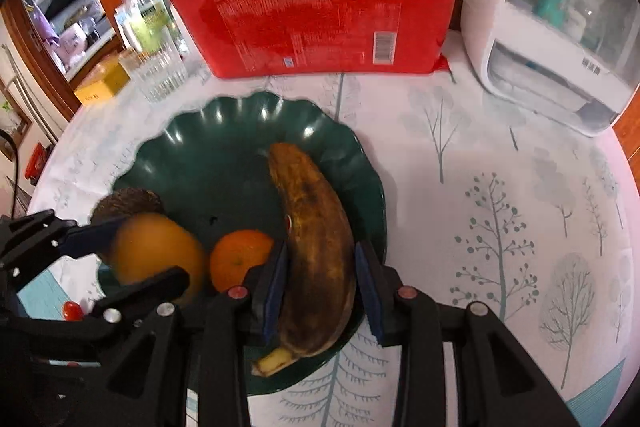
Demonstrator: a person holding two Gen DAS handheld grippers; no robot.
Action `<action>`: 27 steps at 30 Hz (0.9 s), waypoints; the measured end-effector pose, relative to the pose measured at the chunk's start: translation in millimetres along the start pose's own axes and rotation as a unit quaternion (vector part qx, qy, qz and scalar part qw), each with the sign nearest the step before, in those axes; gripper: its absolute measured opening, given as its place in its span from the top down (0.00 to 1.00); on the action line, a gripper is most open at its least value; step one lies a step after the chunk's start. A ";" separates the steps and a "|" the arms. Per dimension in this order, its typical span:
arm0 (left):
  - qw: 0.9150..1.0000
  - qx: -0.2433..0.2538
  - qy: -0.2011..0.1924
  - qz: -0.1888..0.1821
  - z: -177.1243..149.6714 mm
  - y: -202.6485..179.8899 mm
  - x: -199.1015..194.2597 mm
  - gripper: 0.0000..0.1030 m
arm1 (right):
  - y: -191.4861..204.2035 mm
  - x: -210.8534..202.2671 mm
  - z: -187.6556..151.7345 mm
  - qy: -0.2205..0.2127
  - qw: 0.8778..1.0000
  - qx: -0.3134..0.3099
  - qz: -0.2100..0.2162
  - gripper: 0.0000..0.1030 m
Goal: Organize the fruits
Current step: 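Carry the banana and grapefruit over to the green plate, then set the banana and grapefruit on the green plate and open both grippers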
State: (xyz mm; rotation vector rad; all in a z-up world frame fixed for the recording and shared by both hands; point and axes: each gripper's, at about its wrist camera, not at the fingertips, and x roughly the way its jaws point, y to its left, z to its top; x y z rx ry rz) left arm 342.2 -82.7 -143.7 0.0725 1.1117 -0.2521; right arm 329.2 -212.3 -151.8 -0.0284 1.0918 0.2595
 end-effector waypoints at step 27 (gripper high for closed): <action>0.998 -0.026 -0.045 0.042 -34.5 11.2 -96.7 0.21 | 21.0 -83.5 -29.8 -0.039 0.999 0.015 0.011 0.66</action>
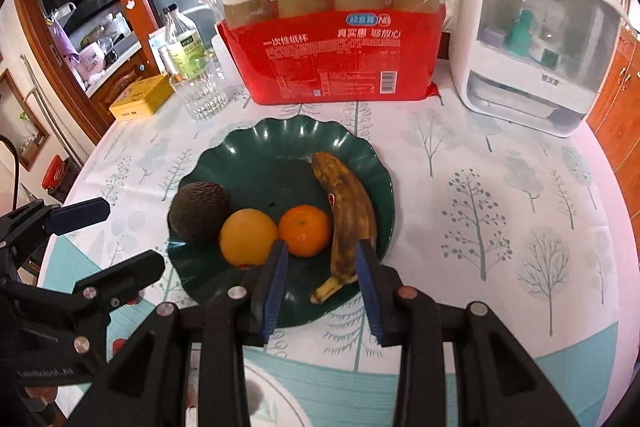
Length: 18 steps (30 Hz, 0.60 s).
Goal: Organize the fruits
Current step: 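Set the banana and grapefruit on the green plate and open both grippers, then move both tools back toward the remaining fruit on the white plate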
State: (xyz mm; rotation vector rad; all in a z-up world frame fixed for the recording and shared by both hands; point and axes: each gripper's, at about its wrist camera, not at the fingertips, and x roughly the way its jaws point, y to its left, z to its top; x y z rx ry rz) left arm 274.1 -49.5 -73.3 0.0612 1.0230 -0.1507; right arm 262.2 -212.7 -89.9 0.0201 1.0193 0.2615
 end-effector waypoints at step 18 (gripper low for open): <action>0.996 -0.024 -0.081 0.019 -40.6 10.6 -102.3 0.21 | 23.4 -67.9 -27.9 -0.017 1.000 0.014 0.007 0.65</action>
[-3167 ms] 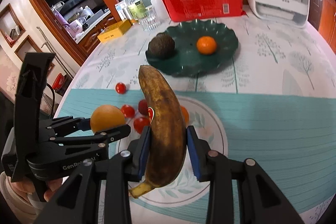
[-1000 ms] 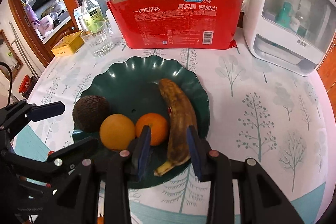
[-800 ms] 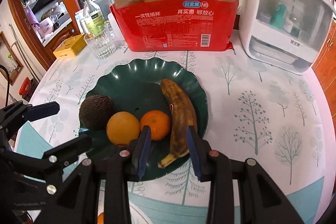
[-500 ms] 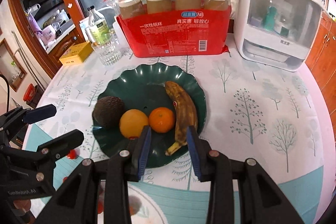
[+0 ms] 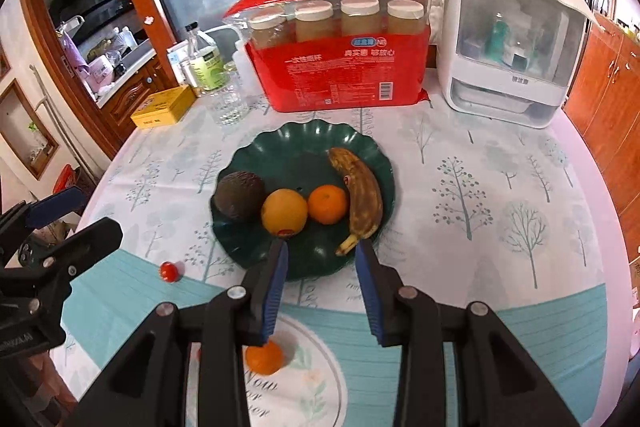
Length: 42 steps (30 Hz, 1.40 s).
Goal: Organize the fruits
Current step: 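Move both tools back toward the remaining fruit on the white plate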
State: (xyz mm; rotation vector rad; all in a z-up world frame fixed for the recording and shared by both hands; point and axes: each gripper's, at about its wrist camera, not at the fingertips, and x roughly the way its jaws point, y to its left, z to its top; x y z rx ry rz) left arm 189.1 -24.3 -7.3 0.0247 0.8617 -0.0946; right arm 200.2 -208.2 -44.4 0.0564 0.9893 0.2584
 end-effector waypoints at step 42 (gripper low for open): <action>0.983 -0.145 0.102 0.057 -173.7 60.8 11.7 0.16 | 76.3 0.2 -116.4 0.008 0.992 -0.104 0.071 0.63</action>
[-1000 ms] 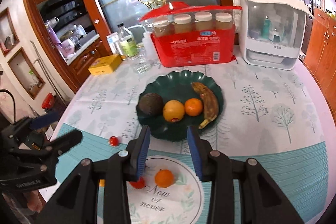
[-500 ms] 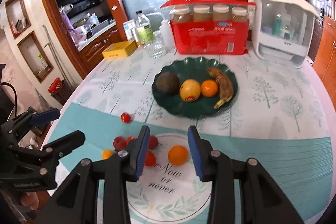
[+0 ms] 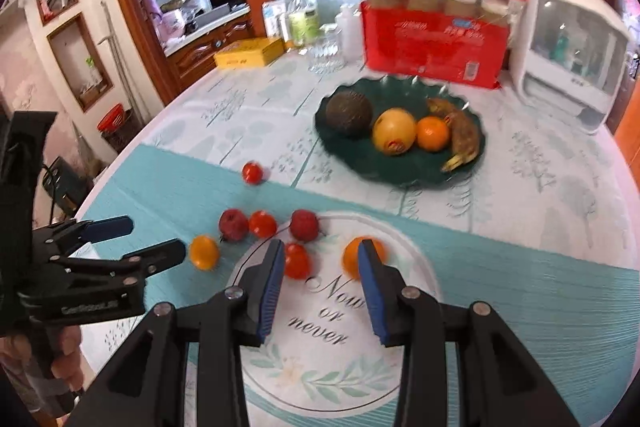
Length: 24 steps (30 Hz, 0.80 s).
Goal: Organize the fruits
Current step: 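Move both tools back toward the remaining fruit on the white plate, then grasp the small orange with the left gripper while the right gripper grasps a red tomato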
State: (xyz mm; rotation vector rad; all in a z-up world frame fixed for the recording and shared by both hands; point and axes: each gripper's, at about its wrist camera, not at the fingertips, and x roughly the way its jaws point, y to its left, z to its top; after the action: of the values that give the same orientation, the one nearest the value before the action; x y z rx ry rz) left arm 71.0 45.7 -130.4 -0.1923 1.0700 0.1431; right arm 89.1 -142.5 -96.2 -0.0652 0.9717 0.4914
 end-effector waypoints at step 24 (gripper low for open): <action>0.998 -0.062 0.020 -0.014 -7.8 21.5 56.1 0.26 | 20.7 70.4 -19.0 0.049 0.997 -0.039 0.046 0.63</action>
State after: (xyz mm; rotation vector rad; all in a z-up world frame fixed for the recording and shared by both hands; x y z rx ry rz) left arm 86.3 66.3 -185.2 -0.3220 1.0980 0.1812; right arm 98.1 -103.0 -160.3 -0.1165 1.0552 0.6150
